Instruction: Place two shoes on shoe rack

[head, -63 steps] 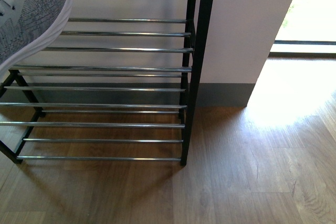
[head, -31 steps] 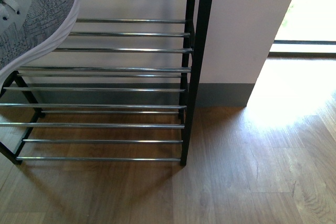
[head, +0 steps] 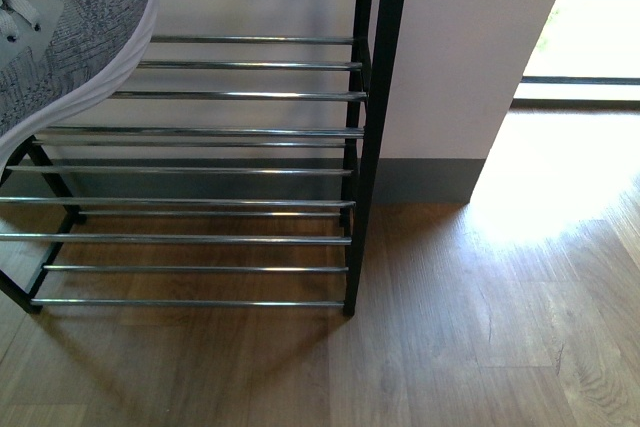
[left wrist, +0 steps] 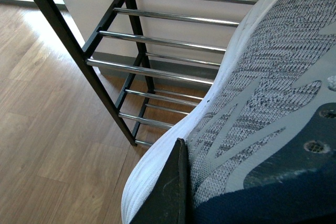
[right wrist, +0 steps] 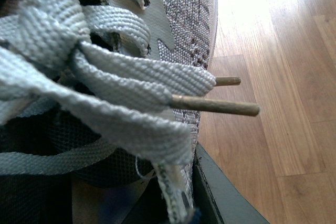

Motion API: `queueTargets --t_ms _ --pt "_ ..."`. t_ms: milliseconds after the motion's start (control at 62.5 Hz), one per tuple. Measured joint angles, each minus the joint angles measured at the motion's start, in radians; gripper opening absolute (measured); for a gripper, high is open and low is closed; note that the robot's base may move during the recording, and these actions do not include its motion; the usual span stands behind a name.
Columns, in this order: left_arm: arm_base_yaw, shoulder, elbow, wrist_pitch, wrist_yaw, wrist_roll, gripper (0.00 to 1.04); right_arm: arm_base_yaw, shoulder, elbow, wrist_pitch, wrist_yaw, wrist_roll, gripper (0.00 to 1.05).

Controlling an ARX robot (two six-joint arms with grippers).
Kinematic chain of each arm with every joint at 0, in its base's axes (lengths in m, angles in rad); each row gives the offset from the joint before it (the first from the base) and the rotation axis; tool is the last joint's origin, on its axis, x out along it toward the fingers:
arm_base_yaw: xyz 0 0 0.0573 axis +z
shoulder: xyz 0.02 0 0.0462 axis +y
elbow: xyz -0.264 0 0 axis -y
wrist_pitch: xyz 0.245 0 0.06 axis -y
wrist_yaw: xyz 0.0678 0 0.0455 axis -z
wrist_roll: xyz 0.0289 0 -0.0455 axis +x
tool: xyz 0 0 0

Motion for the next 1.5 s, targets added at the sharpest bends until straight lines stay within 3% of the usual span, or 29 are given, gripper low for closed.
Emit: queueTargets --t_ms 1503 --pt "0.000 0.000 0.000 0.000 0.000 0.000 0.02 0.000 0.000 0.000 0.000 0.000 0.000 0.03"
